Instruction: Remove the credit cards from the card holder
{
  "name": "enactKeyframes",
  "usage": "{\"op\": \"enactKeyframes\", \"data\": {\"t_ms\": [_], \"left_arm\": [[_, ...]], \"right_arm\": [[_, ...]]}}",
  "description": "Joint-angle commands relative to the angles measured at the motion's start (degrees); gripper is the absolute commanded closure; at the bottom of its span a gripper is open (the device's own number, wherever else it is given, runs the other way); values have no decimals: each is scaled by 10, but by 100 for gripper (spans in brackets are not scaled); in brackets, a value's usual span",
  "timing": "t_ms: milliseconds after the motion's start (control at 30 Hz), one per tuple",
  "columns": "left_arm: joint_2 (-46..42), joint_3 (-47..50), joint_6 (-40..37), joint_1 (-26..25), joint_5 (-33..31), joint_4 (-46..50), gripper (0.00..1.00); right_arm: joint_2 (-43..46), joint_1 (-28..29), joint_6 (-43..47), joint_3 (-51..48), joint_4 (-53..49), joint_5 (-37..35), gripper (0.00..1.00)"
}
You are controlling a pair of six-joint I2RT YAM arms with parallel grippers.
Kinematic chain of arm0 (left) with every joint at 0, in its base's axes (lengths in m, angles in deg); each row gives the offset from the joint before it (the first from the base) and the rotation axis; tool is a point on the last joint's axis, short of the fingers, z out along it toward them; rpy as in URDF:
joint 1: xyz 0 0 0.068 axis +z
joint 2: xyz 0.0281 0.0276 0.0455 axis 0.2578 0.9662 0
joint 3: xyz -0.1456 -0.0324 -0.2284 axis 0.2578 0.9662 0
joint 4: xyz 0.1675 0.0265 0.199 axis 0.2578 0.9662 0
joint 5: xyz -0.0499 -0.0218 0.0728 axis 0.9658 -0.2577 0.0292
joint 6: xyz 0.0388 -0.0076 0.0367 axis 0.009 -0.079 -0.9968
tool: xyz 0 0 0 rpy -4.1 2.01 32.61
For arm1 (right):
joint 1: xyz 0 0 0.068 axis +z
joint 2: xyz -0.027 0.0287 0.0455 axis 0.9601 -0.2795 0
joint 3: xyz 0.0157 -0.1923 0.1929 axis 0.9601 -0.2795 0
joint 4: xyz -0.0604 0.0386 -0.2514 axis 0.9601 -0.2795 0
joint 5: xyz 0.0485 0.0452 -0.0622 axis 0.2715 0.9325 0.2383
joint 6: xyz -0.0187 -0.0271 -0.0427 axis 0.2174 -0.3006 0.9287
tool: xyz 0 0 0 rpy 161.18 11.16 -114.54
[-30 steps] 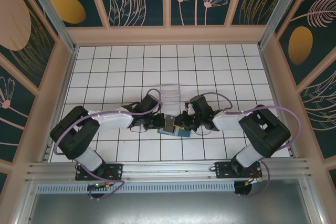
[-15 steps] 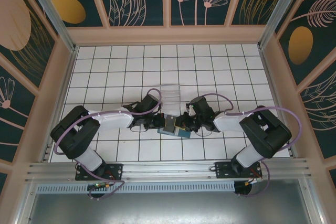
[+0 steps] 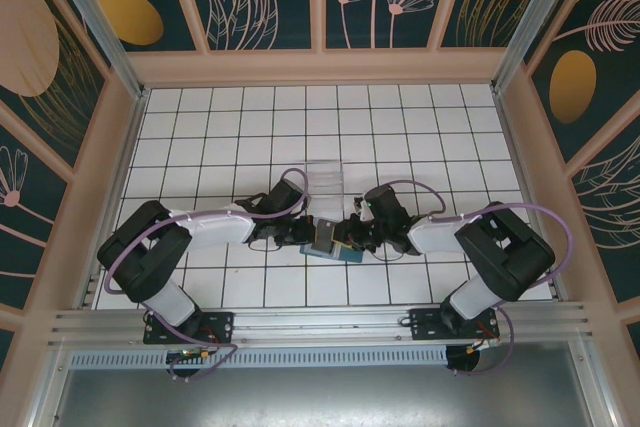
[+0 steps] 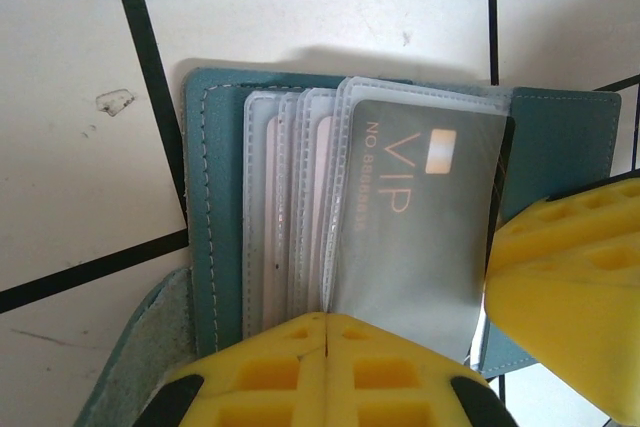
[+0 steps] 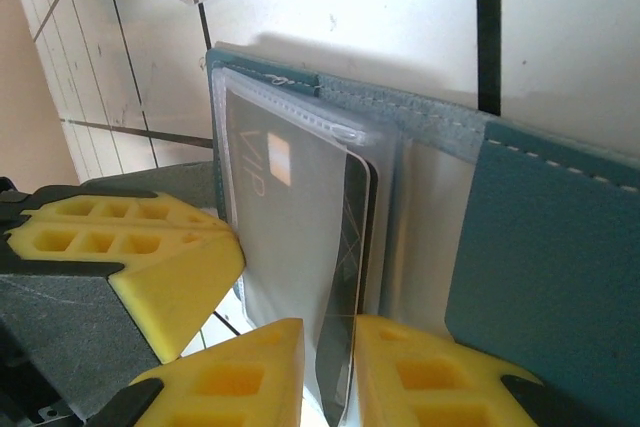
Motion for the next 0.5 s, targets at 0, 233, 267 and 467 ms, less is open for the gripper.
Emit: {"op": "enactKeyframes", "data": {"t_ms": [0, 233, 267, 467], "left_arm": [[31, 9, -15, -3, 0, 38, 95], [36, 9, -15, -2, 10, 34, 96], [35, 9, -14, -3, 11, 34, 96], [35, 18, -8, -3, 10, 32, 96]], "right_arm": [[-10, 3, -11, -8, 42, 23, 79], [-23, 2, -23, -18, 84, 33, 79], [-24, 2, -30, -23, 101, 37, 80], [-12, 2, -47, -38, 167, 50, 81]]}}
